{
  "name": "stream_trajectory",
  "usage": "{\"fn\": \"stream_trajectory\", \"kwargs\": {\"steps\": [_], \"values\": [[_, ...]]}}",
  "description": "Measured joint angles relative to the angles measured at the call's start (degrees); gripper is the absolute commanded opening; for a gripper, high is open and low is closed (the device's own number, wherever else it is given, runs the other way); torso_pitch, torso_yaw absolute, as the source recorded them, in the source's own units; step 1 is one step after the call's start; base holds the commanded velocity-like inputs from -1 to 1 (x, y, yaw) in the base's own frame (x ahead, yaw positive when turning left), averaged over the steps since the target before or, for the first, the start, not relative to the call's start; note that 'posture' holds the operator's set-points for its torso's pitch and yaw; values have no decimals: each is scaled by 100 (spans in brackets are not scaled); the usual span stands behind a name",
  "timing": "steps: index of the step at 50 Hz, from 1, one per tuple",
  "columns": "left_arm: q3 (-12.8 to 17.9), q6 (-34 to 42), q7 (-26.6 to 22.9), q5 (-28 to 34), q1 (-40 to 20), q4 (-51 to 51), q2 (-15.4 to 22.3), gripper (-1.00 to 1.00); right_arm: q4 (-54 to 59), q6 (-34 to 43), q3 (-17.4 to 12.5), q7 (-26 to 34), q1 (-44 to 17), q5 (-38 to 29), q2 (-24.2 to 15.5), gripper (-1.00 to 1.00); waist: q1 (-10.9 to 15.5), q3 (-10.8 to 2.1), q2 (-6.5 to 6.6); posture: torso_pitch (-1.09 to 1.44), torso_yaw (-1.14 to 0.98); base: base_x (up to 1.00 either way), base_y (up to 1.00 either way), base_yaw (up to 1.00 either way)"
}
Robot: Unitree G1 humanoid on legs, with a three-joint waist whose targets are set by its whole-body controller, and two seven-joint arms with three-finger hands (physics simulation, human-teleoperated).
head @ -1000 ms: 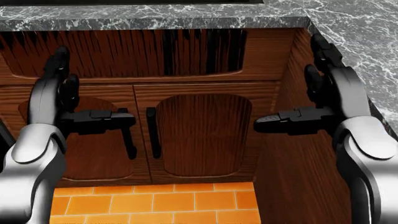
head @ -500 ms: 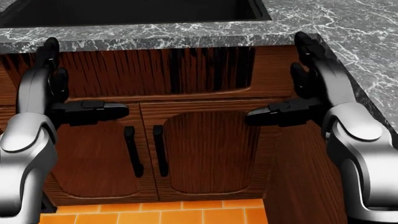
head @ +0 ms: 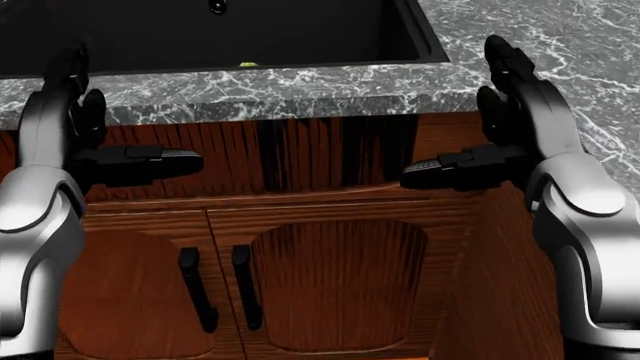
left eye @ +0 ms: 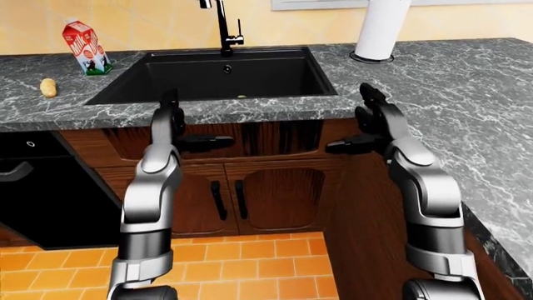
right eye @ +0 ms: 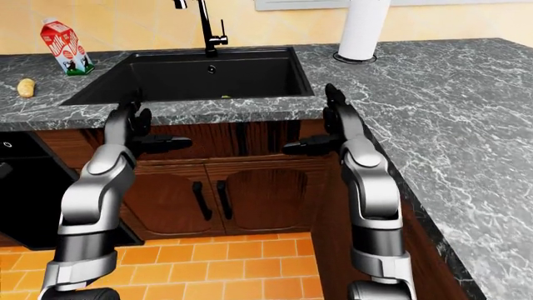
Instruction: Turn the sink spout to the right.
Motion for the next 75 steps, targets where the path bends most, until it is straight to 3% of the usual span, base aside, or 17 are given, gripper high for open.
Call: {"fn": "stream_trajectory", "kwargs": {"steps": [2, 4, 13, 15, 18, 24, 27, 28, 31, 36, 40, 42, 53, 65, 69, 73, 75], "values": [[60, 73, 18, 4, 58, 88, 42, 100, 3, 107, 107, 32, 31, 33, 24, 100, 58, 23, 59, 0, 0, 36, 0, 0], [78, 139, 37, 15, 48, 153, 63, 100, 91, 126, 113, 60, -9, 53, 17, 100, 87, -25, 6, 0, 0, 36, 0, 0], [33, 388, 21, -45, -39, -430, 40, 100, -351, 146, -7, 13, -45, 56, -67, 100, 162, -87, -663, 0, 0, 36, 0, 0], [-4, 363, -13, -85, -26, -286, 33, 100, -239, 119, -73, -12, 26, 27, -76, 100, 66, 16, -618, 0, 0, 36, 0, 0], [-5, 238, -72, -117, -35, 88, 106, 100, -73, 224, -92, -52, 78, -22, -76, 100, -16, -9, -626, 0, 0, 36, 0, 0], [130, 26, -78, -106, -331, 677, 356, 100, -255, 228, -102, -30, 11, 0, -113, 100, -79, 7, -268, 0, 0, 36, 0, 0], [222, 0, -91, -156, -691, 941, 569, 100, -246, 230, -98, -38, -47, 13, -120, 100, -84, -96, 36, 0, 0, 21, 0, 0], [283, -1, -87, -178, -782, 978, 667, 100, -254, 230, -55, -38, -63, 9, -88, 100, -94, -91, 10, 0, 0, 0, 0, 0], [420, -32, -59, -221, -1036, 1321, 924, 100, -301, 313, 75, 20, -20, 31, -53, 100, -61, 106, 88, 0, 0, 0, 0, 0], [456, -151, -50, -284, -1338, 1887, 1217, 100, -281, 496, 16, 48, -20, 4, -92, 100, -59, 167, -162, 0, 0, 0, 0, 0], [425, -331, -73, -299, -1599, 2329, 1336, 100, -456, 500, -77, 26, -145, -12, -166, 100, -14, 56, -569, 0, 0, 0, 0, 0], [341, -489, -89, -275, -1640, 2652, 1299, 100, -481, 432, -144, 10, -75, -11, -171, 100, 2, 51, -462, 0, 0, 0, 0, 0], [398, -530, -117, -266, -1765, 2638, 1498, 100, -160, 469, -70, -26, -300, 76, -199, 100, -25, -89, -250, 0, 0, 0, 0, 0], [285, -148, -240, -125, -2409, 3000, 1635, 100, 1092, 992, -229, 291, -1952, 245, -958, 100, -16, 13, -288, 0, 0, 0, 0, 0], [268, 86, -277, -84, -2572, 2724, 1670, 100, 1258, 859, -186, 277, -2045, 306, -958, 100, 7, -14, -334, 0, 0, 3, 0, 0], [290, 175, -287, -7, -2673, 2722, 1715, 100, 1396, 890, -105, 295, -2008, 363, -949, 100, 55, -56, -254, 0, 0, 8, 0, 0], [290, 192, -290, 41, -2767, 2756, 1739, 100, 1435, 956, -89, 300, -2054, 362, -985, 100, 68, -64, -300, 0, 0, 10, 0, 0]]}}
